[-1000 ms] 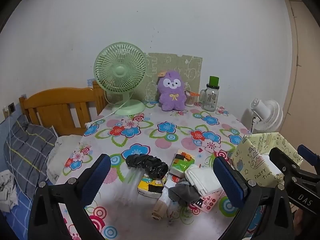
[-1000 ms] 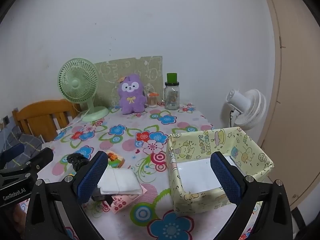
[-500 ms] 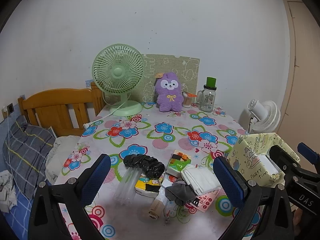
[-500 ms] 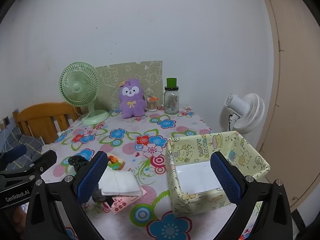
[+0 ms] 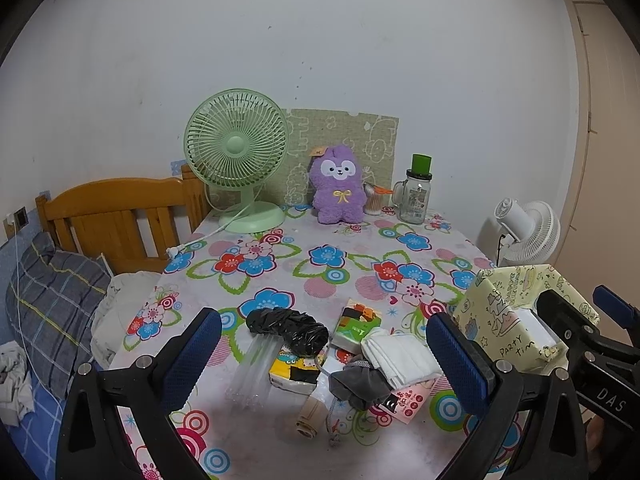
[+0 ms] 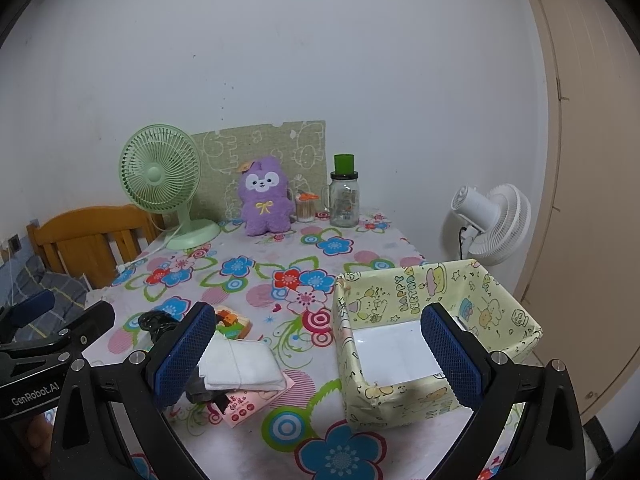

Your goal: Organize soft objects

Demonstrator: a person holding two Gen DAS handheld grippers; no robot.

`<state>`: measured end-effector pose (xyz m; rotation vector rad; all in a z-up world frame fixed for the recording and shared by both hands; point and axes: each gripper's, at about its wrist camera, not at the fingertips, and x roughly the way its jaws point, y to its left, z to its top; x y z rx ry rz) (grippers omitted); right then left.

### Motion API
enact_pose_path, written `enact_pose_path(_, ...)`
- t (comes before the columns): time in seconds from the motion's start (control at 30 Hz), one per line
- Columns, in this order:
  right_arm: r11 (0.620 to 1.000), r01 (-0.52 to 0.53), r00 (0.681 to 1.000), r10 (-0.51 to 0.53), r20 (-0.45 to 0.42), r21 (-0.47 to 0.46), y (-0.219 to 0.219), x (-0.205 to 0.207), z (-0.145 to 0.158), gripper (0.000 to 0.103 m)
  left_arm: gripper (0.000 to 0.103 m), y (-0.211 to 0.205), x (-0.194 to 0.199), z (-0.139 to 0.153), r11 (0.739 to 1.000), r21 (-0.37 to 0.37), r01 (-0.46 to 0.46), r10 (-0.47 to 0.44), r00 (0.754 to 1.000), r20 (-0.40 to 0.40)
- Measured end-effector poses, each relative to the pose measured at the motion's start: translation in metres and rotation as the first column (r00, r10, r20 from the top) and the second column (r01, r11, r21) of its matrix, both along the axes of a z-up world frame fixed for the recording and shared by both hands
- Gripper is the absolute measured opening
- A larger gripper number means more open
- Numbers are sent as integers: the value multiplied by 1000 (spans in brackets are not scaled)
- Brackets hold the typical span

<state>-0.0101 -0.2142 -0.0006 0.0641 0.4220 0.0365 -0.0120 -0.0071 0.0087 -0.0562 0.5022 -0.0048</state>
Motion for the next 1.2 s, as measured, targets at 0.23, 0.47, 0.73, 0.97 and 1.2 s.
enact_pose_path(0.23,1000,-2,1000,2,-3,1,0,1,1,103,103,-2,-1,-1,1000,3,1,-1,1000,4)
enact_pose_path(0.47,1000,-2,1000,2,-1,0,2,2,1,103,103,-4,-2,-1,1000,3,1,-1,1000,8)
enact_pose_path(0.73,1000,-1,1000,1,2,0,2,1,0,103,103,-4,-2,-1,1000,13,-1,0,1000,12)
enact_pose_path(0.97,1000,-7,1000,7,-1,3,2,2,0,103,103,-6,-3,-1,1000,15,-1,1,1000,13)
enact_pose_path(1.2,1000,-14,1000,14,-6,11,2,3,-2,103,103,-9,-1,-6,1000,13,8,-8,1000,3)
